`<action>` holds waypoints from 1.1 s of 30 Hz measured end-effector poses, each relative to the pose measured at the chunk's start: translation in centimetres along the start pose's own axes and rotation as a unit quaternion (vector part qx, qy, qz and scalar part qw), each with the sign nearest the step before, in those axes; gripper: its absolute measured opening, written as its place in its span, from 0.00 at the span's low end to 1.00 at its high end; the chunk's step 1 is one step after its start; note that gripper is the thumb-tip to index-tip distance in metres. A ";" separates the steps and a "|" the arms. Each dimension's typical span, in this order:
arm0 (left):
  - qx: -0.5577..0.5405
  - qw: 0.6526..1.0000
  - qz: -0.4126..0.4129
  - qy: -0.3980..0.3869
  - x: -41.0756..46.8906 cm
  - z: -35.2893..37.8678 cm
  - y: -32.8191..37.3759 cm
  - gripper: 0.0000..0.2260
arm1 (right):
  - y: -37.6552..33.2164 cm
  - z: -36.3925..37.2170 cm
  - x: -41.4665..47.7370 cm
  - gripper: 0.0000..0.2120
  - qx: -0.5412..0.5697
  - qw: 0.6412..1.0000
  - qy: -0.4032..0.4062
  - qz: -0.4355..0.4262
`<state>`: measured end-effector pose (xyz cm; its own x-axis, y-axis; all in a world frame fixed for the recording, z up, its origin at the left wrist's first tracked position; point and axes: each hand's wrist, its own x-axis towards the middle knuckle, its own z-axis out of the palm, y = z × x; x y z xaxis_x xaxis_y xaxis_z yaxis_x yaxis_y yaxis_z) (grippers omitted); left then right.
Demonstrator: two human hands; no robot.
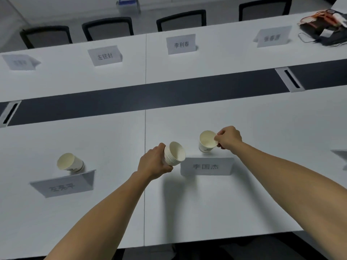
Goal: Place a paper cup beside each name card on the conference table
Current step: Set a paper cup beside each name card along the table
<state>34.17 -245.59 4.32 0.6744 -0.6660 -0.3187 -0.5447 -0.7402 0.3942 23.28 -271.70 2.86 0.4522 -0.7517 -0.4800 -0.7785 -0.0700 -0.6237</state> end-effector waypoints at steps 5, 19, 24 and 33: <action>-0.009 1.000 -0.011 -0.012 0.7 0.5 -0.6 0.26 | 1.3 1.9 1.1 0.06 0.004 0.999 -0.009 0.038; 0.001 0.999 0.052 -0.005 0.3 -1.3 0.9 0.26 | 1.2 -0.4 -2.1 0.10 -0.043 0.998 0.016 0.030; 0.017 0.992 0.125 -0.001 -0.1 -1.8 4.7 0.28 | 3.0 -4.5 -6.4 0.10 -0.101 0.993 0.062 -0.008; 0.043 0.970 0.238 -0.013 -2.7 1.2 15.5 0.28 | 10.5 -14.1 -12.6 0.16 -0.161 0.977 0.142 -0.015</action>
<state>23.26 -255.37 10.26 0.3247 -0.9354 -0.1403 -0.8317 -0.3530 0.4285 3.25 -272.20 11.06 0.3737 -0.8946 -0.2448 -0.8836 -0.2631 -0.3873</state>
